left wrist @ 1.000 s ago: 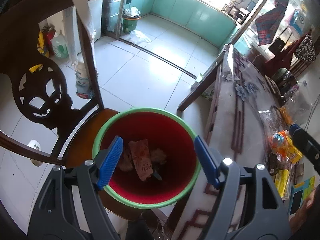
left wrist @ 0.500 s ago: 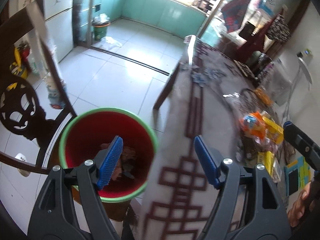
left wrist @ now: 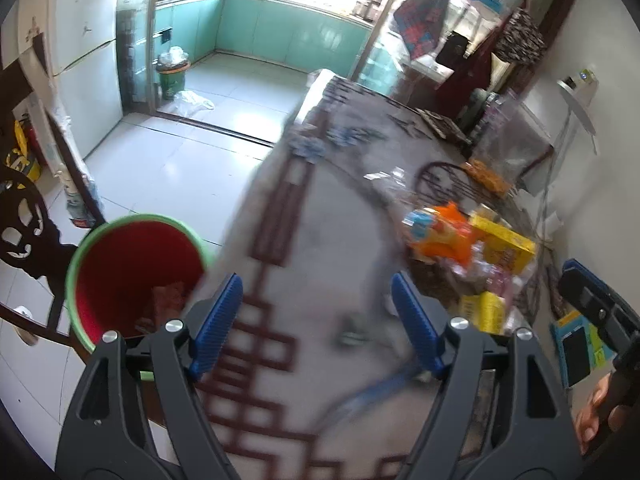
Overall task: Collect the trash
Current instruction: 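Move both tools back over the remaining trash on the table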
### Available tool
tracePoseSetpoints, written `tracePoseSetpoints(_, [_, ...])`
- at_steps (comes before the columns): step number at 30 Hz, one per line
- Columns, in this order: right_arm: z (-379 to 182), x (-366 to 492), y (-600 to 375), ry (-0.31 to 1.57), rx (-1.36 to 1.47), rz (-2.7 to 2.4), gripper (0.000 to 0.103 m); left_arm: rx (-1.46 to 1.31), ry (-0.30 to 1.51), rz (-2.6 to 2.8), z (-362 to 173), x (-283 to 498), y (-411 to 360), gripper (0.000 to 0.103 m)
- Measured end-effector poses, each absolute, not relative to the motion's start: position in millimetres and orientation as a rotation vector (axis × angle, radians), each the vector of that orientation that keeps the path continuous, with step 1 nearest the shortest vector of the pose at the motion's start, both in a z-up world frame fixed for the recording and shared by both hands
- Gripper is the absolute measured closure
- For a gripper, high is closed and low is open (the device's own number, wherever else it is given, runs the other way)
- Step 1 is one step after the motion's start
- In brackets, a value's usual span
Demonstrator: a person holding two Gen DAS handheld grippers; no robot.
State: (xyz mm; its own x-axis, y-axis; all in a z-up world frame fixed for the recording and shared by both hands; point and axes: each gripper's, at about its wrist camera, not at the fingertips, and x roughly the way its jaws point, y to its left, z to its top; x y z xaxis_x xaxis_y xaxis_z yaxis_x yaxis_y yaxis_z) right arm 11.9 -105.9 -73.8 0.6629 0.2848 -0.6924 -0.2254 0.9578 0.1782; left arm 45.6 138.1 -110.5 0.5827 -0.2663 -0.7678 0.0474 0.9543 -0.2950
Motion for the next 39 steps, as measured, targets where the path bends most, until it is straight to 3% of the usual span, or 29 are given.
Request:
tracePoseSetpoints(14, [-84,-13,-271,0.811,0.097,0.208,0.028,-0.216,0.921,-0.190,-108,7,7,0.020])
tracePoseSetpoints(24, [-81,-23,-305,0.811,0.111,0.203,0.026,-0.210,0.919,-0.183,-106,2,-28,0.019])
tracePoseSetpoints(26, [-77,-26,-309,0.804,0.098,0.197,0.019,-0.215,0.922,-0.181,-108,3,-29,0.018])
tracePoseSetpoints(39, [-104,-31,-338,0.881,0.132,0.147,0.018,-0.225,1.072,-0.245,-161,21,-66,0.017])
